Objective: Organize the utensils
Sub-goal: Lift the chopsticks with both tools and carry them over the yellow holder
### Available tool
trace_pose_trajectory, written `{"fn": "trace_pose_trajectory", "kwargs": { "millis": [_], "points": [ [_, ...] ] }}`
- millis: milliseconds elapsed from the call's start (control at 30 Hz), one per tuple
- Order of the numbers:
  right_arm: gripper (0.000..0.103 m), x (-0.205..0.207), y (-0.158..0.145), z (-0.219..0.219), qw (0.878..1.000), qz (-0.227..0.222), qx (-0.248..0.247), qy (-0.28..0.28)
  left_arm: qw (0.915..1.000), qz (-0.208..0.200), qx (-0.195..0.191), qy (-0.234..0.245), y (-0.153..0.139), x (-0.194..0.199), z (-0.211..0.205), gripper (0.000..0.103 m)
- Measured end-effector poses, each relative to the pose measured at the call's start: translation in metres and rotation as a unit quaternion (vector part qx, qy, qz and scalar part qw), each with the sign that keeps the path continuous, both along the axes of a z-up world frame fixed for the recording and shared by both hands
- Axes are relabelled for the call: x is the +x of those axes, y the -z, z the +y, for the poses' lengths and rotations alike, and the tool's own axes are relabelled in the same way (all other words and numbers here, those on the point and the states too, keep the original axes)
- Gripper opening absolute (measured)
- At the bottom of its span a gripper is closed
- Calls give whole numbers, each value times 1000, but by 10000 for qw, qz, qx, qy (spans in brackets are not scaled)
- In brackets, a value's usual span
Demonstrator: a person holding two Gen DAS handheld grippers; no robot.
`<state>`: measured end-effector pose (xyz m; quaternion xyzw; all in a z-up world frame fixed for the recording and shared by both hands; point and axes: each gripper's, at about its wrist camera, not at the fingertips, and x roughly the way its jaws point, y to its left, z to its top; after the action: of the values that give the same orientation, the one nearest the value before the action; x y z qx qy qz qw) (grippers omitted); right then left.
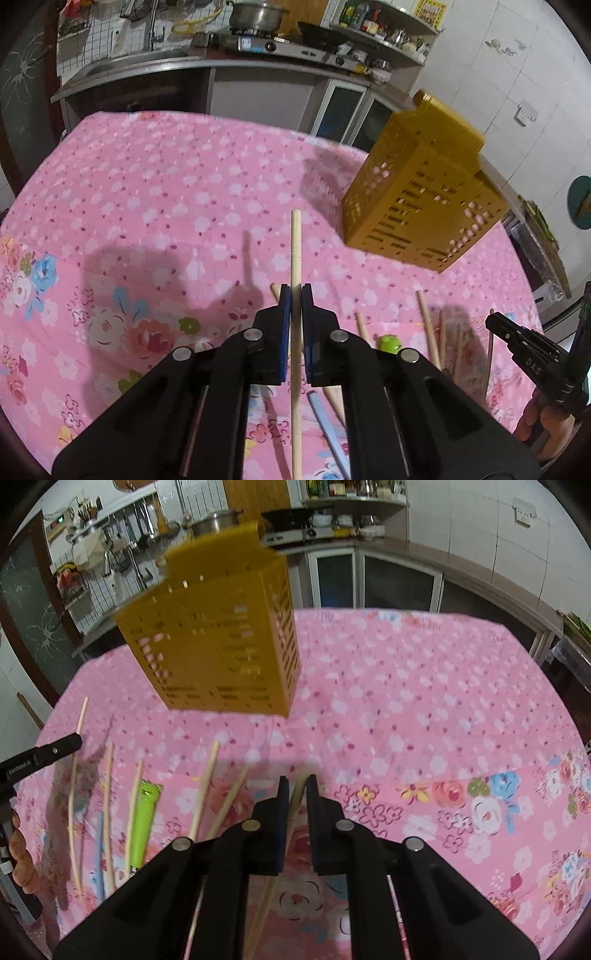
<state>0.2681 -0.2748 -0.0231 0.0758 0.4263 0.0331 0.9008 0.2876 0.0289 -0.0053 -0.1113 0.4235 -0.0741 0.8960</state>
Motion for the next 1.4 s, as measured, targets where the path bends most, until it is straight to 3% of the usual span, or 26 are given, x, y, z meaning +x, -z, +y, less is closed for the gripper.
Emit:
{"fn": "trace_pose_trajectory", "kwargs": {
  "millis": [467, 733, 1067, 1400],
  "points": [
    [6, -29, -61, -9, 9931, -1173, -26, 72, 9937, -1110, 149, 78, -55, -31, -8, 4],
    [6, -39, -86, -19, 9855, -1686, 29, 199, 9909, -1334, 91, 133, -71, -36, -8, 5],
    [6, -43, -119, -30, 9680, -2473, 183, 392, 9847, -1721, 227, 157, -99, -36, -13, 5],
    [6, -17, -191, -29, 9361, -3480, 89, 508, 9673, -2489, 419, 238, -167, -14, -38, 4]
  ]
}}
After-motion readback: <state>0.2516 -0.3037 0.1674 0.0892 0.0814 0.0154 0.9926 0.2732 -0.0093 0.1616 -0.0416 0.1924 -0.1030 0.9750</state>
